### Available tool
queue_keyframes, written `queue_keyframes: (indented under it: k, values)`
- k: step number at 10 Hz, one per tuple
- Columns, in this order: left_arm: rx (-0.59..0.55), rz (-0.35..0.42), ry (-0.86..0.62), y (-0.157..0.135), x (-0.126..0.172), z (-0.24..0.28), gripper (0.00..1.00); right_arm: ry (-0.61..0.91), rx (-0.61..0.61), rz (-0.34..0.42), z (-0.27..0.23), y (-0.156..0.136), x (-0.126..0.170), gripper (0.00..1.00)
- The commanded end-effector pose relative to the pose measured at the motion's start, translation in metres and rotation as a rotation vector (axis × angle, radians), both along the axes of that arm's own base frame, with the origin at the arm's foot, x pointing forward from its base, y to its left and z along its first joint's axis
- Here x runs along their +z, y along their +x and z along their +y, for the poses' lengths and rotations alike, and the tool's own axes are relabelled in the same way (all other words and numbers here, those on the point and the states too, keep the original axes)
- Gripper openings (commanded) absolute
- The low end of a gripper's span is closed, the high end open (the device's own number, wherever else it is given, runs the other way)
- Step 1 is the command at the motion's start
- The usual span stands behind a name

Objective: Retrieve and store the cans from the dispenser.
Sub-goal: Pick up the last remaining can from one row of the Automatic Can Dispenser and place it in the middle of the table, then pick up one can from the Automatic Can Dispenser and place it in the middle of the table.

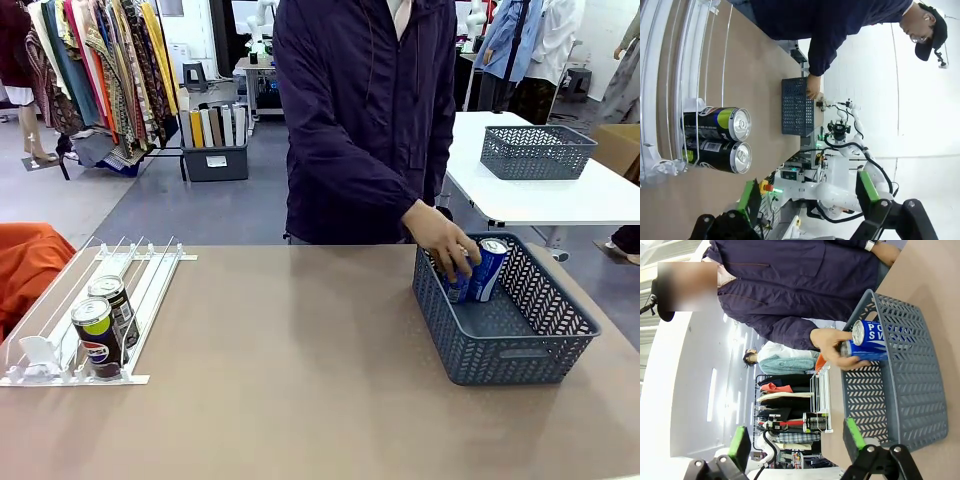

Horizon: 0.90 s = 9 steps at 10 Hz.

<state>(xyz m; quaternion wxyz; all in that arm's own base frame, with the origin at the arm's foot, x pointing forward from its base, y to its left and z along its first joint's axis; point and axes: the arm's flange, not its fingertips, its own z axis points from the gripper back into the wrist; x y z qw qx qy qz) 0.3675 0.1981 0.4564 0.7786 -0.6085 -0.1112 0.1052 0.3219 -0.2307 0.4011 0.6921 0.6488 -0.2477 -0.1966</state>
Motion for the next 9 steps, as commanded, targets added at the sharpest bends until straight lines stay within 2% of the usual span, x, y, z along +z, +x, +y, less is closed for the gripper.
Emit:
queue_keyframes:
  k: [1, 9]
  values:
    - [0.014, -0.028, 0.0, -0.0053, 0.0126, 0.0001, 1.0, 0.012, 0.006, 0.01, -0.0003, -0.0008, 0.005, 1.0]
    - [0.014, -0.028, 0.0, -0.0053, 0.0126, 0.0001, 1.0, 0.012, 0.006, 0.01, -0.0003, -0.0008, 0.005, 1.0]
